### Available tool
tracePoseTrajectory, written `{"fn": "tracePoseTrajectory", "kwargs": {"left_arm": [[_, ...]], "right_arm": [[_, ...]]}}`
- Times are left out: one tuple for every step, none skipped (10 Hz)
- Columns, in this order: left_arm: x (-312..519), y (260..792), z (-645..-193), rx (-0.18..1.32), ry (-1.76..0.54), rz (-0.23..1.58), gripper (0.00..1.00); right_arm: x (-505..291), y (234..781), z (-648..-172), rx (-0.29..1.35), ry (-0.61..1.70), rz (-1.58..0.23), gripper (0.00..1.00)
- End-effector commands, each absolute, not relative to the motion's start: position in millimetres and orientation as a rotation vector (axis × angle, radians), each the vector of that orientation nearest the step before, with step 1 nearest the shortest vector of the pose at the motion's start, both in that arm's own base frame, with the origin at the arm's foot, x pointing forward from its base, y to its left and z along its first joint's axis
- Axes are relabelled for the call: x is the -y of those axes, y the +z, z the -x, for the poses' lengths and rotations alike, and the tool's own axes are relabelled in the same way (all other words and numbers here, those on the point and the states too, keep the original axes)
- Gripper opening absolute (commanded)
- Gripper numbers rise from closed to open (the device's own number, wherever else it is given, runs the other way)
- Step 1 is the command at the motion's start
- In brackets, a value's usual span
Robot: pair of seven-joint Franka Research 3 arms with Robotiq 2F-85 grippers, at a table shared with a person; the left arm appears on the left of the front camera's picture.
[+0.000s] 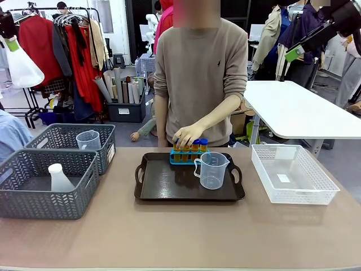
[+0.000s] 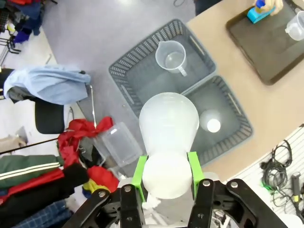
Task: Prepare the laboratory tools.
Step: Pick up one Small flask and place it on the Handle tray.
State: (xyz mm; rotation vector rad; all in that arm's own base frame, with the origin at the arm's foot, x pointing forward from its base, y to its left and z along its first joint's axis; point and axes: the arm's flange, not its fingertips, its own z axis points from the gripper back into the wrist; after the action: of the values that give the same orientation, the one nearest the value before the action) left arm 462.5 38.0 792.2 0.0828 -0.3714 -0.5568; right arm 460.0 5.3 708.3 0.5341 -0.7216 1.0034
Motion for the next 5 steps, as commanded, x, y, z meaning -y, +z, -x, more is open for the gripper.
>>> {"fn": "tracePoseTrajectory", "kwargs": {"left_arm": [[-38.8, 788.2, -456.8, 0.378, -0.535, -0.084, 0.00], [-38.8, 788.2, -456.8, 0.378, -0.535, -0.084, 0.00], [-38.8, 788.2, -456.8, 0.378, -0.535, -0.084, 0.00], [-38.8, 788.2, -456.8, 0.378, -0.535, -0.084, 0.00], [-39.3, 791.7, -462.6, 0.370, -0.552, -0.083, 0.00]], "right_arm": [[-7.0, 709.2, -459.1, 0.726, 1.008, -0.538, 1.00], [-7.0, 709.2, -459.1, 0.726, 1.008, -0.538, 1.00], [-7.0, 709.2, -459.1, 0.726, 1.008, -0.538, 1.00], [-7.0, 709.2, -459.1, 0.726, 1.008, -0.538, 1.00], [-7.0, 709.2, -459.1, 0.726, 1.008, -0.538, 1.00]]}}
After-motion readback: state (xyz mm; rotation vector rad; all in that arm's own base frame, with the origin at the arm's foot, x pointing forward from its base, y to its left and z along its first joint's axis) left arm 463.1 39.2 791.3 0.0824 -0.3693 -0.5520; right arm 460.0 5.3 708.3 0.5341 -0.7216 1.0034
